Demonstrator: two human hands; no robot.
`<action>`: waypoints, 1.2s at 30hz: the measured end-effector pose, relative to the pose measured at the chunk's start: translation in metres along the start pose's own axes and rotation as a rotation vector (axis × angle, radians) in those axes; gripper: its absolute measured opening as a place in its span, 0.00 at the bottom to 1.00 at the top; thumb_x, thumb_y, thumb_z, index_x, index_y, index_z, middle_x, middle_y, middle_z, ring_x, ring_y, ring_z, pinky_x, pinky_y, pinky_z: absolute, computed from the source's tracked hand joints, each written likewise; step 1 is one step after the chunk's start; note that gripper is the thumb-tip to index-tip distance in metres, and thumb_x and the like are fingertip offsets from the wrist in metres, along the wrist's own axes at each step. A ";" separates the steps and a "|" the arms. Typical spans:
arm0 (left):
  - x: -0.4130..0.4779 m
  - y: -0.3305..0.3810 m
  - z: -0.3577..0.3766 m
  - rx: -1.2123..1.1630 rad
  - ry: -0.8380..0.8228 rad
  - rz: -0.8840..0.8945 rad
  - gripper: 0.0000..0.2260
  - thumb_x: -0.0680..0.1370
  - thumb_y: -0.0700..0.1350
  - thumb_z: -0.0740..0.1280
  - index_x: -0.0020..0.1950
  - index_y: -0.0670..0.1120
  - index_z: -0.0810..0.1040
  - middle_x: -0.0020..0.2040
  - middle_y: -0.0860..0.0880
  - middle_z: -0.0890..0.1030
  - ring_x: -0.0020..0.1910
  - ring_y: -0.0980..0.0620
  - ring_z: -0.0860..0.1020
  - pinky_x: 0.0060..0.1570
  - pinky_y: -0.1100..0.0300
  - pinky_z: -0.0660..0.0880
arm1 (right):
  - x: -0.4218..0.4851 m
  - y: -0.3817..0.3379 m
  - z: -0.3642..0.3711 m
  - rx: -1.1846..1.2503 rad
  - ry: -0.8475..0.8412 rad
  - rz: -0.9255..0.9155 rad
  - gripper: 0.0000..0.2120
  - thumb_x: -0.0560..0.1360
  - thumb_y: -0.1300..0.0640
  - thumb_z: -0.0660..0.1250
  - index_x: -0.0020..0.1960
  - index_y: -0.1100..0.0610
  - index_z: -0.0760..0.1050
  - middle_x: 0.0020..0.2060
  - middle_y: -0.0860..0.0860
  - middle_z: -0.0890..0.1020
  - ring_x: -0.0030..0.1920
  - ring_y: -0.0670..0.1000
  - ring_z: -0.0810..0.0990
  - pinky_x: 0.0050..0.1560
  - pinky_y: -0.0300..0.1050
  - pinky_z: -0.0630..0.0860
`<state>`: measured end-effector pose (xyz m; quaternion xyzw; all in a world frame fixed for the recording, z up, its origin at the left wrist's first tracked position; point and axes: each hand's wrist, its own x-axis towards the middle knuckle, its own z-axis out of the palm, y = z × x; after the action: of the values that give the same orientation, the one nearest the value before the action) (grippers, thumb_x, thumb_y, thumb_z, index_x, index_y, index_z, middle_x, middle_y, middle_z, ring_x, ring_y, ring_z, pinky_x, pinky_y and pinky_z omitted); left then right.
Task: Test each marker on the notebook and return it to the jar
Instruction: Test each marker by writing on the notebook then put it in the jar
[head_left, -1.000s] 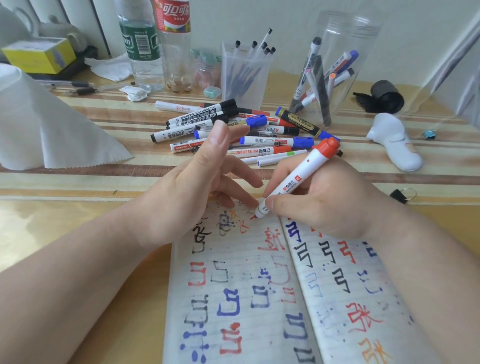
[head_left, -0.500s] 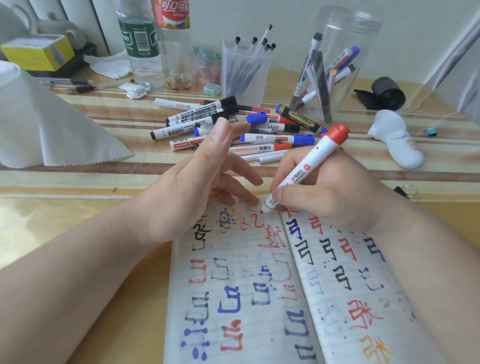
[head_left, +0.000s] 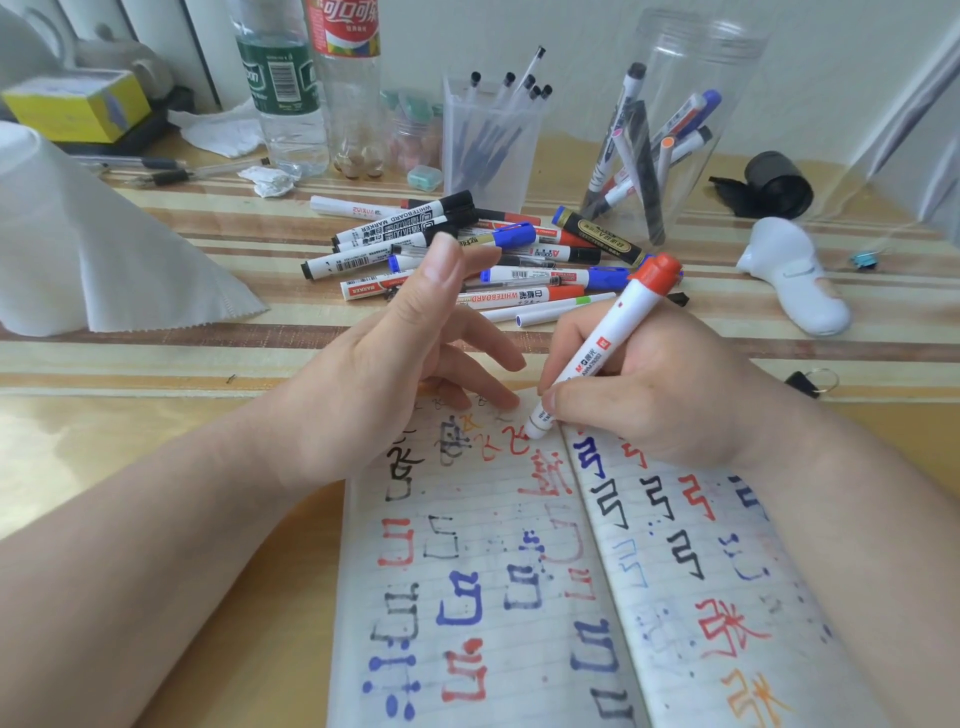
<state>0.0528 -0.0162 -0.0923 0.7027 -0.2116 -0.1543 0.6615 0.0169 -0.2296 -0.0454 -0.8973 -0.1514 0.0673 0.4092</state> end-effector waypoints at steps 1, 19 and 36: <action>0.000 -0.001 0.000 0.001 -0.003 0.001 0.36 0.69 0.82 0.55 0.72 0.67 0.70 0.54 0.43 0.85 0.51 0.39 0.86 0.50 0.42 0.71 | 0.000 0.001 0.000 0.004 0.011 0.003 0.06 0.66 0.58 0.74 0.35 0.60 0.79 0.29 0.53 0.79 0.31 0.43 0.75 0.31 0.37 0.70; -0.003 0.003 0.001 0.017 -0.010 -0.009 0.40 0.72 0.76 0.48 0.78 0.58 0.66 0.54 0.42 0.84 0.53 0.41 0.85 0.52 0.47 0.71 | 0.017 0.000 0.016 1.706 -0.165 0.118 0.38 0.71 0.20 0.53 0.30 0.56 0.60 0.29 0.52 0.60 0.30 0.52 0.59 0.36 0.47 0.59; -0.005 0.006 0.001 0.014 -0.027 -0.015 0.40 0.72 0.75 0.47 0.79 0.56 0.63 0.52 0.43 0.85 0.54 0.40 0.85 0.53 0.46 0.73 | 0.017 -0.004 0.013 1.535 -0.093 0.069 0.19 0.79 0.42 0.56 0.41 0.58 0.66 0.36 0.55 0.70 0.35 0.54 0.69 0.38 0.47 0.72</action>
<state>0.0477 -0.0144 -0.0867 0.7068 -0.2166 -0.1673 0.6523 0.0284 -0.2119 -0.0509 -0.3624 -0.0512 0.2037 0.9080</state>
